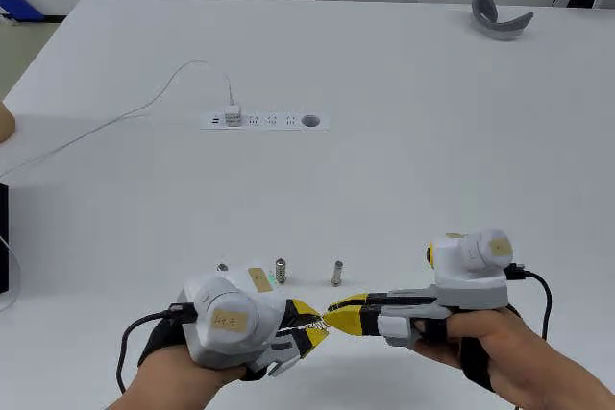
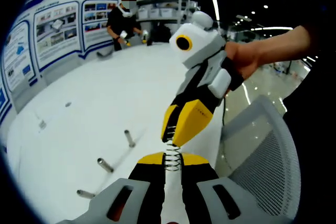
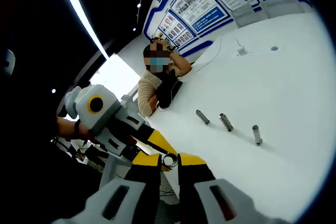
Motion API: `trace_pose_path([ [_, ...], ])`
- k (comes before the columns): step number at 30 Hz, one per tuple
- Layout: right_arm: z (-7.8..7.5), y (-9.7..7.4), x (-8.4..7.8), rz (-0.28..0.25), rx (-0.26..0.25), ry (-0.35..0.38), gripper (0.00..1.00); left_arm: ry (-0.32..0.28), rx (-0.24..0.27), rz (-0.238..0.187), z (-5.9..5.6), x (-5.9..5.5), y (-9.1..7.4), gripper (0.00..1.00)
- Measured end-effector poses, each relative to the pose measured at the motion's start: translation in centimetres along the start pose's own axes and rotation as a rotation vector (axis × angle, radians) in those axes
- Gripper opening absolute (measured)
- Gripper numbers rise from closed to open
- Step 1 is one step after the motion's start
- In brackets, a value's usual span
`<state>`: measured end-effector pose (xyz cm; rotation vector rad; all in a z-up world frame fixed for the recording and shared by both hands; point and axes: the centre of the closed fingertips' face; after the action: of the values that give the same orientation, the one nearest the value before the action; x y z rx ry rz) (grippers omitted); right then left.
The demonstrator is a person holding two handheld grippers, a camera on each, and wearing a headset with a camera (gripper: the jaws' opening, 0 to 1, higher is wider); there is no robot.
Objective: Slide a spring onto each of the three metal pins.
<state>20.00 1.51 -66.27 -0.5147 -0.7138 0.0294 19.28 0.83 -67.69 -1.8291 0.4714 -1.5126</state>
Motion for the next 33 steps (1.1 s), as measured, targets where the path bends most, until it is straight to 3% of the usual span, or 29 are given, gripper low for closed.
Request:
trace_pose_path([
  [7, 0.1, -0.2, -0.5, 0.105, -0.033, -0.148, 0.14, 0.015, -0.024, -0.018, -0.1, 0.5, -0.1, 0.1],
  [14, 0.5, -0.8, -0.7, 0.213, -0.048, -0.348, 0.15, 0.038, -0.059, -0.035, -0.5, 1.0, -0.2, 0.1],
  [23, 1.5, -1.4, -0.5, 0.257, -0.009, -0.428, 0.17, 0.058, -0.107, -0.064, -1.7, 1.7, -0.2, 0.1],
  [33, 2.3, -1.8, -1.1, 0.314, 0.05, -0.461, 0.13, 0.084, -0.155, -0.095, -2.6, 2.3, -0.4, 0.1],
])
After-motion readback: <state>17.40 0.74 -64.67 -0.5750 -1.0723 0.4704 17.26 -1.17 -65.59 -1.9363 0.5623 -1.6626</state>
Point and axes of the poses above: the centre of the closed fingertips' face, and the gripper's own axes: y roughly forward along the fingers, z roughly to its left, x roughly out of its top, and after that the axes turned 9 degrees about z, right-handed
